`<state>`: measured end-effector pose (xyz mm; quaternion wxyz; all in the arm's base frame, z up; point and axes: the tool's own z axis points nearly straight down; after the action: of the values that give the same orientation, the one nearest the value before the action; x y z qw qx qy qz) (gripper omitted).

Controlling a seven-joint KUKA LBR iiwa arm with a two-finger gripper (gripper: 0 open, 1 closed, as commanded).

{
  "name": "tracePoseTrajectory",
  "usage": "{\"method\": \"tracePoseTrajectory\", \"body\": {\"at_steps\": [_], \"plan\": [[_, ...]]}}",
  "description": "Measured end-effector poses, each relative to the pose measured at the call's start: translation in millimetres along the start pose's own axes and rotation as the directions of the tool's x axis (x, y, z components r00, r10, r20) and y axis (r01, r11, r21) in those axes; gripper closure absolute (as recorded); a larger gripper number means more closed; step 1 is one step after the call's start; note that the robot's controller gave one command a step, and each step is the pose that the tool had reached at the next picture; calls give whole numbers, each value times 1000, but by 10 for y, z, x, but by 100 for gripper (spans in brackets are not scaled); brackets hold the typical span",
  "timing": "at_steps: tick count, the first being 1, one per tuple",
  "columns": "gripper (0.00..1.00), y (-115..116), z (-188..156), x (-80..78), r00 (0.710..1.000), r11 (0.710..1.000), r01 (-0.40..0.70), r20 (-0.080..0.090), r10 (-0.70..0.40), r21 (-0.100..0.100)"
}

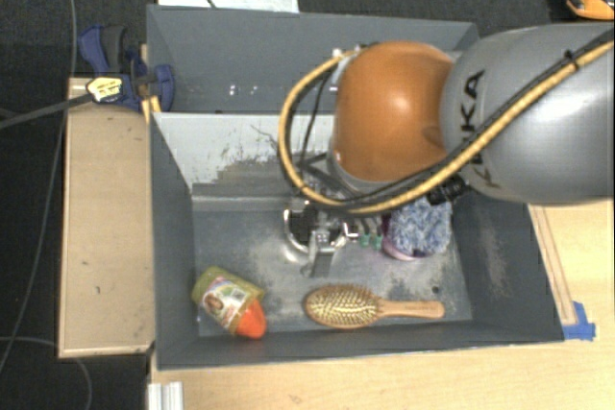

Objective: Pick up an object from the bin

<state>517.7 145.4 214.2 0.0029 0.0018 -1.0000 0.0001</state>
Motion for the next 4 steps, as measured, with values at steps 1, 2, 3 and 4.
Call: {"method": "tracePoseTrajectory", "body": {"at_steps": [1,2,3,4], "plan": [[0,-10,-42,-18,1000,1000,-8,8,8,-1],[0,-705,1336,-558,999,999,-32,12,32,-3],[0,-784,1654,-609,1000,1000,-12,15,12,-3],[0,-1070,1433,-525,992,992,128,10,-128,0]]}}
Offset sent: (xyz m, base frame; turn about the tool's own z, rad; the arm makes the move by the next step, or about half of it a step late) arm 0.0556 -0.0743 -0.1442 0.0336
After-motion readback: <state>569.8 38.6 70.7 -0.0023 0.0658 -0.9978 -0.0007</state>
